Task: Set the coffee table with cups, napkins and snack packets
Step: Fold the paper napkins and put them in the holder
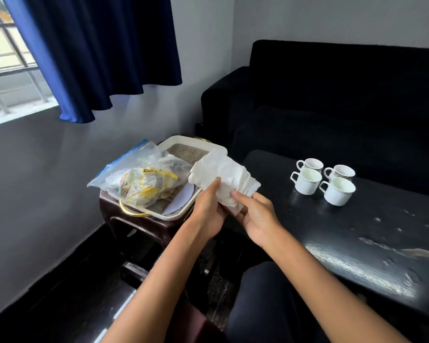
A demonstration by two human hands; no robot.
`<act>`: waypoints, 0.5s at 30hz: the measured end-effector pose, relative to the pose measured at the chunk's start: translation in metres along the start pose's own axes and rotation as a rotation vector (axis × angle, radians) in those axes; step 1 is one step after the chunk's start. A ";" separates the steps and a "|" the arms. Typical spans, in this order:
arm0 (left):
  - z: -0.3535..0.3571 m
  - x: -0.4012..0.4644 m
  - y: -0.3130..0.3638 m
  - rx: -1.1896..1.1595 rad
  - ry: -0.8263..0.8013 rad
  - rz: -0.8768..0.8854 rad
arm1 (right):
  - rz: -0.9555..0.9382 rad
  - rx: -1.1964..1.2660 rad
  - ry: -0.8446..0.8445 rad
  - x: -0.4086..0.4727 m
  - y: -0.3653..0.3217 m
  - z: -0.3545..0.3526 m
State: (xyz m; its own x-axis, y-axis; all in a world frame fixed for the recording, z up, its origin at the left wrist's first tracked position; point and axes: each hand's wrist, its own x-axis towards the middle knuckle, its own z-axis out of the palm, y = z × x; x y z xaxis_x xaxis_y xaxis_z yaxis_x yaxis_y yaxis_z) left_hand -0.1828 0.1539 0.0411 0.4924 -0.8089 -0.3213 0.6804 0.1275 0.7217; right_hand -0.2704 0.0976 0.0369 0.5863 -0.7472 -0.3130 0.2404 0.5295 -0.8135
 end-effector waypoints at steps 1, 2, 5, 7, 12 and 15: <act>0.004 0.000 0.000 0.015 0.009 -0.010 | -0.005 -0.005 -0.008 -0.002 -0.004 -0.004; 0.010 0.000 0.001 0.030 0.018 -0.019 | -0.009 -0.008 -0.021 -0.004 -0.008 -0.009; 0.028 0.002 0.005 0.037 0.009 -0.035 | -0.031 -0.023 -0.046 -0.009 -0.026 -0.019; 0.041 0.006 0.008 0.030 -0.018 -0.045 | -0.085 -0.080 0.036 -0.011 -0.040 -0.028; 0.065 0.013 -0.004 0.053 -0.107 -0.127 | -0.370 -0.352 0.315 -0.012 -0.081 -0.061; 0.069 0.013 -0.018 0.078 -0.117 -0.177 | -0.480 -0.522 0.301 -0.016 -0.097 -0.076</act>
State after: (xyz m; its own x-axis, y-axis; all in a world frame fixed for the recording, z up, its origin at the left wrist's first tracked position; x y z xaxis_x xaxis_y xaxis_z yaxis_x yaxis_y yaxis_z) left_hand -0.2260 0.1015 0.0666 0.2998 -0.8762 -0.3774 0.7046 -0.0633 0.7068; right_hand -0.3615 0.0277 0.0834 0.2564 -0.9637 0.0740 -0.0246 -0.0831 -0.9962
